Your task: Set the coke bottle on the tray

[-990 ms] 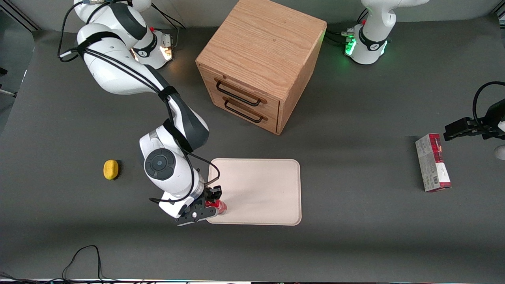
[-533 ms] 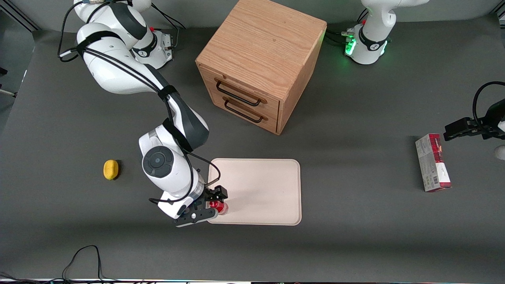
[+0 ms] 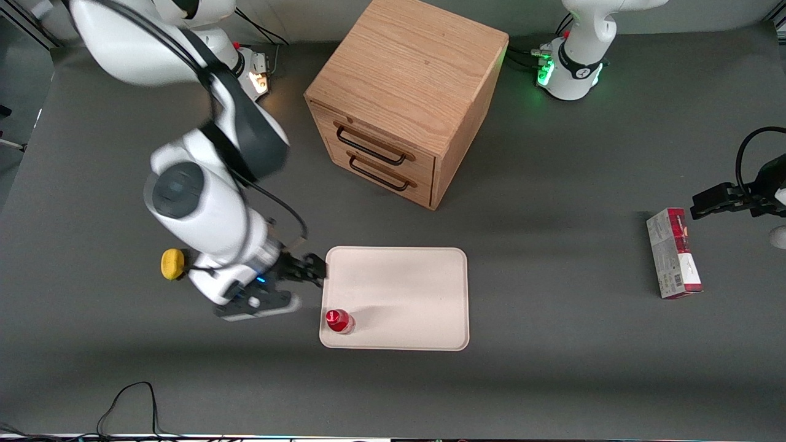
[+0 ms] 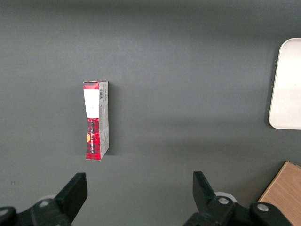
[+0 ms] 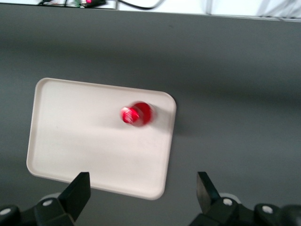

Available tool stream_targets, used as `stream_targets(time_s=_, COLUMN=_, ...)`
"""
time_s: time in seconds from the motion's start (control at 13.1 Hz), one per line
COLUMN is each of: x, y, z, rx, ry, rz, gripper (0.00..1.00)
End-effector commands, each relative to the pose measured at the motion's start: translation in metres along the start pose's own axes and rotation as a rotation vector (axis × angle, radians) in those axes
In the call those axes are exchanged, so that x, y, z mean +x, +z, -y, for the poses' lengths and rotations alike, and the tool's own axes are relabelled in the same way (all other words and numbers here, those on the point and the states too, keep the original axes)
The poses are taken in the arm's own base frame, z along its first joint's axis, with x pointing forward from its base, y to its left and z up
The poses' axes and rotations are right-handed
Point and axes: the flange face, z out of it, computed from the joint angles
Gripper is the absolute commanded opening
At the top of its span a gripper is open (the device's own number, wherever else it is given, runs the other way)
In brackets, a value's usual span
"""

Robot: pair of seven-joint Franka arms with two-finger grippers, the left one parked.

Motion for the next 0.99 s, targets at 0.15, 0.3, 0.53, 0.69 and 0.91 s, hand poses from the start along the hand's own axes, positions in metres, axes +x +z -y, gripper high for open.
stream_targets(time_s=0.15, x=-0.091, y=-0.083, z=-0.105, rx=-0.026, ry=0.096, rz=0.085, gripper=1.00)
stream_targets(time_s=0.3, x=-0.112, y=-0.108, z=-0.145, rx=-0.047, ry=0.126, rz=0.116, gripper=1.00)
stream_targets(time_s=0.53, x=-0.135, y=-0.141, z=-0.197, rx=-0.049, ry=0.127, rz=0.144, gripper=1.00)
stream_targets(time_s=0.69, x=-0.143, y=-0.158, z=-0.217, rx=-0.046, ry=0.150, rz=0.153, gripper=1.00)
stream_targets(time_s=0.91, x=-0.140, y=-0.168, z=-0.229, rx=-0.045, ry=0.142, rz=0.149, gripper=1.00)
